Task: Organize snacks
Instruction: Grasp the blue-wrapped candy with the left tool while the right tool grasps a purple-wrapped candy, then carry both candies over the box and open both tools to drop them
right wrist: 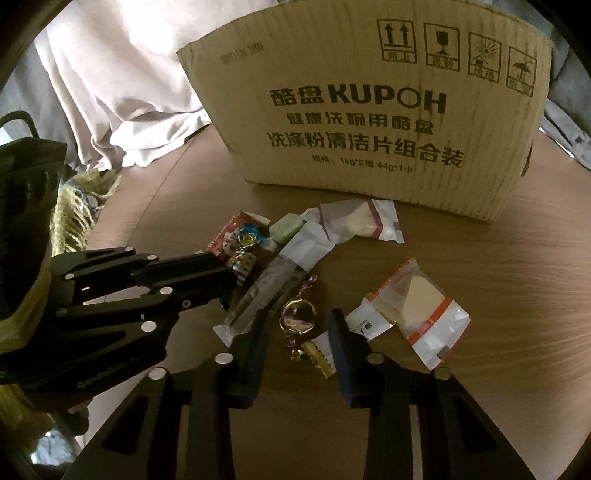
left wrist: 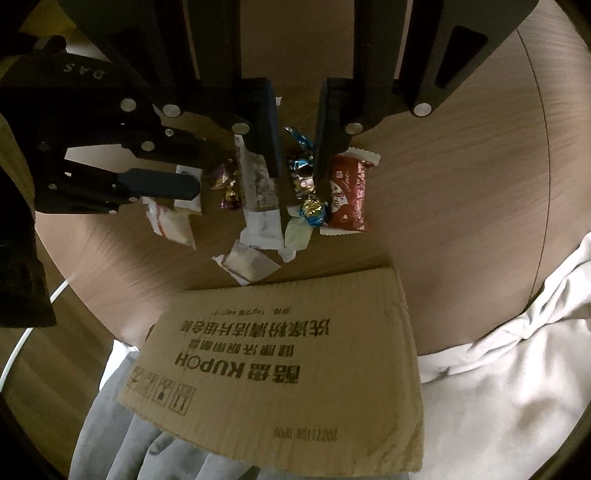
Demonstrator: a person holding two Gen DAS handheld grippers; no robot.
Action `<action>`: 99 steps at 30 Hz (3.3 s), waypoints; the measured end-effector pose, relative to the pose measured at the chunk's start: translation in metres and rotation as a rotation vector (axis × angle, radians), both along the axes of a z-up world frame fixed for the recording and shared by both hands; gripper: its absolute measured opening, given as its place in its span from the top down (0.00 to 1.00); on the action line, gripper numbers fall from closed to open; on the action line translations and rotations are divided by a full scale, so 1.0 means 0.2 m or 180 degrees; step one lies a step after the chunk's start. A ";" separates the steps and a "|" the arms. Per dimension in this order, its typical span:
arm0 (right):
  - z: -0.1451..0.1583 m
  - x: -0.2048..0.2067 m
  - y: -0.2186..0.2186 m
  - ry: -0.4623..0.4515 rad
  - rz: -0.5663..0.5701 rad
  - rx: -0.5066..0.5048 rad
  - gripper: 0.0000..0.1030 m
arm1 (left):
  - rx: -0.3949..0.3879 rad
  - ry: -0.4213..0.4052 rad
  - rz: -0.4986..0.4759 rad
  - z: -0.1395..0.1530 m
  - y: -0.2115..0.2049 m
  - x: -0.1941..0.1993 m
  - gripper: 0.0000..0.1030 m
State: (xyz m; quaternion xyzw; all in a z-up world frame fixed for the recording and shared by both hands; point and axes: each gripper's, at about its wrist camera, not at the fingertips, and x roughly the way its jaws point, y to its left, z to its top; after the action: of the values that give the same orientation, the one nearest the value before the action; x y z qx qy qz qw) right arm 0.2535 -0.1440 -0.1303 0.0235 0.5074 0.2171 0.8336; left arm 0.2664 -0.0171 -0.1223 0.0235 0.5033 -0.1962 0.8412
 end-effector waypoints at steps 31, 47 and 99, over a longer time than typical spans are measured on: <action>-0.03 0.06 -0.01 0.0066 -0.0047 0.0095 0.77 | -0.0033 -0.0001 0.0152 -0.02 -0.02 0.11 0.81; 0.15 -0.02 -0.07 -0.0282 -0.0084 0.0131 0.77 | -0.0037 -0.0309 0.0415 0.18 0.02 -0.06 0.81; 0.82 0.40 -0.27 -0.1351 -0.0676 0.0080 0.62 | -0.0026 -0.1300 0.0296 0.84 -0.11 0.44 0.53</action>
State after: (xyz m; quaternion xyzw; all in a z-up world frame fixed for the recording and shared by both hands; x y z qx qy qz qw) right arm 0.3331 -0.1989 0.0338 0.0410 0.3127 0.1346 0.9394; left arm 0.3537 -0.0395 0.0466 0.0362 0.3220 -0.1503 0.9340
